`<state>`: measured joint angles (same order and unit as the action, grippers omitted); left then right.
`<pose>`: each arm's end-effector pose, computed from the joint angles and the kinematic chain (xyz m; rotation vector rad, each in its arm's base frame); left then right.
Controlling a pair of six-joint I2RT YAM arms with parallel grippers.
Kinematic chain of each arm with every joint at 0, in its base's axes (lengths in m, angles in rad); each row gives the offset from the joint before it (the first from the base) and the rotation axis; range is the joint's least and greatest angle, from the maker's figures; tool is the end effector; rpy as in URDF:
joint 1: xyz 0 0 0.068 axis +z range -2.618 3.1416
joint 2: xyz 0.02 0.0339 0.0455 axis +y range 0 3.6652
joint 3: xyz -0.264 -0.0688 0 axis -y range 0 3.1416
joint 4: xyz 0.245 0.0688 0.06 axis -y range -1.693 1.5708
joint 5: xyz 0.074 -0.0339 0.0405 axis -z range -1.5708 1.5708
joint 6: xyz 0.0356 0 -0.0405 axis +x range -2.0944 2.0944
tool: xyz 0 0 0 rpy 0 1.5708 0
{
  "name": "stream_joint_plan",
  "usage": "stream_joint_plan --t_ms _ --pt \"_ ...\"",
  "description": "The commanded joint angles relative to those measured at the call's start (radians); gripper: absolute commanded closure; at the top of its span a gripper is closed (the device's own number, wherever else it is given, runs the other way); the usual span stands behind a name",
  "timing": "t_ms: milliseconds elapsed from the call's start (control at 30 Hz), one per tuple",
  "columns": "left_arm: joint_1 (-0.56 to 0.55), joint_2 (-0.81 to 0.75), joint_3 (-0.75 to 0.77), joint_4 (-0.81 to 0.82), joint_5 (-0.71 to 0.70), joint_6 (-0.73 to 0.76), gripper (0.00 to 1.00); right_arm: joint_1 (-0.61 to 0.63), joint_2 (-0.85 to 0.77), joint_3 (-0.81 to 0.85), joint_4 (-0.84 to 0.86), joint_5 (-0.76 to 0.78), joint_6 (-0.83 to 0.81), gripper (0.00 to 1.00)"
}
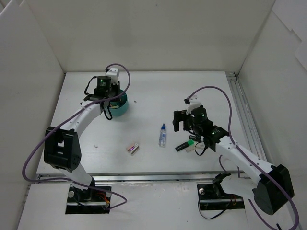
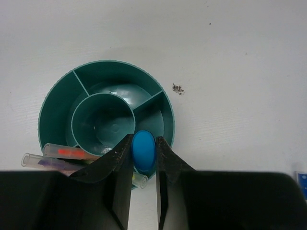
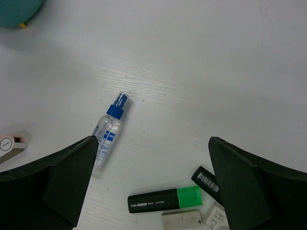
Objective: Sort the stationery into containers
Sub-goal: Place the pen in the storage box.
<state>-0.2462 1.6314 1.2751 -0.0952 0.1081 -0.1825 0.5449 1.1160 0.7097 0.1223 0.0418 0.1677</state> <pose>0.3724 -0.0975 0.3001 0.1340 2.0359 -0.3795 0.2214 0.1324 0.2783 -0.3234 1.8513 0.4547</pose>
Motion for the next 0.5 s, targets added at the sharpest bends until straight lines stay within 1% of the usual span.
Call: stream_joint_plan --t_ms 0,33,67,100,133,167,200,267,300,367,400,467 --pt "0.007 0.002 0.089 -0.014 -0.031 0.02 1.0 -0.028 -0.044 0.0 -0.019 0.055 0.073 0.02" --pt "0.007 0.007 0.092 -0.023 -0.041 0.014 0.99 -0.033 -0.045 0.004 -0.041 0.061 0.09 0.02" --pt "0.007 0.011 0.095 -0.035 -0.05 0.003 0.95 -0.04 -0.053 0.005 -0.059 0.072 0.13 0.02" --pt "0.007 0.013 0.096 -0.044 -0.054 -0.005 0.88 -0.045 -0.056 0.011 -0.082 0.108 0.156 0.02" --pt "0.007 0.012 0.095 -0.047 -0.05 -0.006 0.75 -0.046 -0.061 0.011 -0.145 0.124 0.18 0.02" --pt "0.007 0.002 0.089 -0.051 -0.041 -0.006 0.7 -0.046 -0.068 0.011 -0.171 0.138 0.231 0.02" --pt "0.007 -0.004 0.086 -0.049 -0.038 -0.011 0.6 -0.045 -0.076 0.007 -0.218 0.162 0.257 0.02" --pt "0.007 -0.034 0.073 -0.047 -0.024 -0.014 0.53 -0.043 -0.1 -0.007 -0.246 0.162 0.321 0.02" --pt "0.007 -0.047 0.069 -0.047 -0.022 -0.014 0.44 -0.045 -0.111 -0.027 -0.268 0.164 0.344 0.02" --pt "-0.002 -0.094 0.052 -0.044 -0.021 -0.008 0.38 -0.046 -0.133 -0.045 -0.279 0.155 0.406 0.02" --pt "-0.011 -0.111 0.047 -0.044 -0.021 -0.006 0.32 -0.045 -0.136 -0.065 -0.283 0.153 0.424 0.02" --pt "-0.011 -0.171 0.029 -0.044 -0.024 -0.005 0.26 -0.048 -0.13 -0.076 -0.285 0.139 0.453 0.02"
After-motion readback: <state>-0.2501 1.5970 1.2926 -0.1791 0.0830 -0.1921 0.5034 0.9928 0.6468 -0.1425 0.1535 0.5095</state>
